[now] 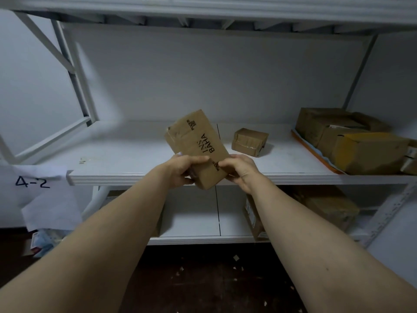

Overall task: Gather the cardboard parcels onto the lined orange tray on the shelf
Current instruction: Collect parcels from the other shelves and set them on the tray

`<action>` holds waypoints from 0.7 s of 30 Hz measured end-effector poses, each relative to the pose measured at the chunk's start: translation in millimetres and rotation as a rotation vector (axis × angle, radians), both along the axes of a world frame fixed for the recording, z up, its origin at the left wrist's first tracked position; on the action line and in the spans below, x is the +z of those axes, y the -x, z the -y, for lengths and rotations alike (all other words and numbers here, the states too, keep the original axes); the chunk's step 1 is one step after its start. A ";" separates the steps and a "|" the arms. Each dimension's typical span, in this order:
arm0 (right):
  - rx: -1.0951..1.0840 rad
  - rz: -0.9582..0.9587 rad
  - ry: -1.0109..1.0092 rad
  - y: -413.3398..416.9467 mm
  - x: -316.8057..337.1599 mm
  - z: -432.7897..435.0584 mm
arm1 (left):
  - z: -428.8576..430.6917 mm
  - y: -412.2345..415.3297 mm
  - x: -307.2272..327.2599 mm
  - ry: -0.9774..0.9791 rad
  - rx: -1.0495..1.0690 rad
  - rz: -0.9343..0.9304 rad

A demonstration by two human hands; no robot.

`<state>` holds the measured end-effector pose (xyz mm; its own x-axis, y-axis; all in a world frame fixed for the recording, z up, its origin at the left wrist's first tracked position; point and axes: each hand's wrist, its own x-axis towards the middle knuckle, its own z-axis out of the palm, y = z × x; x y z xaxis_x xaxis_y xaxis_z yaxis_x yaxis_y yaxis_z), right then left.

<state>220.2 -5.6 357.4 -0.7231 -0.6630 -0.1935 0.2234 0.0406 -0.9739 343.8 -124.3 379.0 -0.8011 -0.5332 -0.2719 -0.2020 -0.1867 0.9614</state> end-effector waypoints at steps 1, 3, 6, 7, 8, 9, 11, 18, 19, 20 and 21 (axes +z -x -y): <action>0.039 -0.023 -0.051 0.4 -2.1 -2.2 | 0.9 -2.9 -3.3 -0.016 -0.053 0.023; 0.170 -0.058 -0.147 -0.2 -6.1 -9.7 | 0.0 -9.8 -11.4 -0.051 -0.185 0.078; 0.355 -0.072 -0.301 -5.6 -16.7 -19.9 | -5.8 -22.6 -21.9 -0.129 -0.313 0.112; 0.398 -0.089 -0.378 -6.8 -21.6 -22.1 | -7.7 -25.4 -25.4 -0.150 -0.336 0.133; 0.427 -0.102 -0.453 -8.4 -25.7 -25.3 | -7.9 -26.4 -29.9 -0.154 -0.327 0.175; 0.436 -0.106 -0.518 -8.4 -31.1 -27.2 | -8.0 -26.4 -34.7 -0.130 -0.288 0.237; 0.435 -0.074 -0.606 -8.5 -42.7 -29.9 | -5.1 -24.0 -49.5 -0.010 -0.186 0.416; 0.317 -0.119 -0.726 -7.9 -95.9 -27.5 | -13.8 7.0 -113.8 0.236 -0.248 0.765; 0.292 -0.128 -0.716 -6.6 -103.3 -26.9 | -15.1 13.5 -121.6 0.250 -0.281 0.775; 0.269 -0.152 -0.722 -3.6 -110.5 -25.4 | -14.6 22.0 -129.6 0.262 -0.315 0.779; 0.241 -0.188 -0.750 -0.2 -118.8 -23.1 | -14.4 30.1 -137.1 0.279 -0.342 0.772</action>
<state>220.4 17.6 238.6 -0.6413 -0.5466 -0.5385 -0.0394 0.7243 -0.6883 313.7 -109.9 241.9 -0.5759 -0.4253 -0.6982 -0.8144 0.2232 0.5357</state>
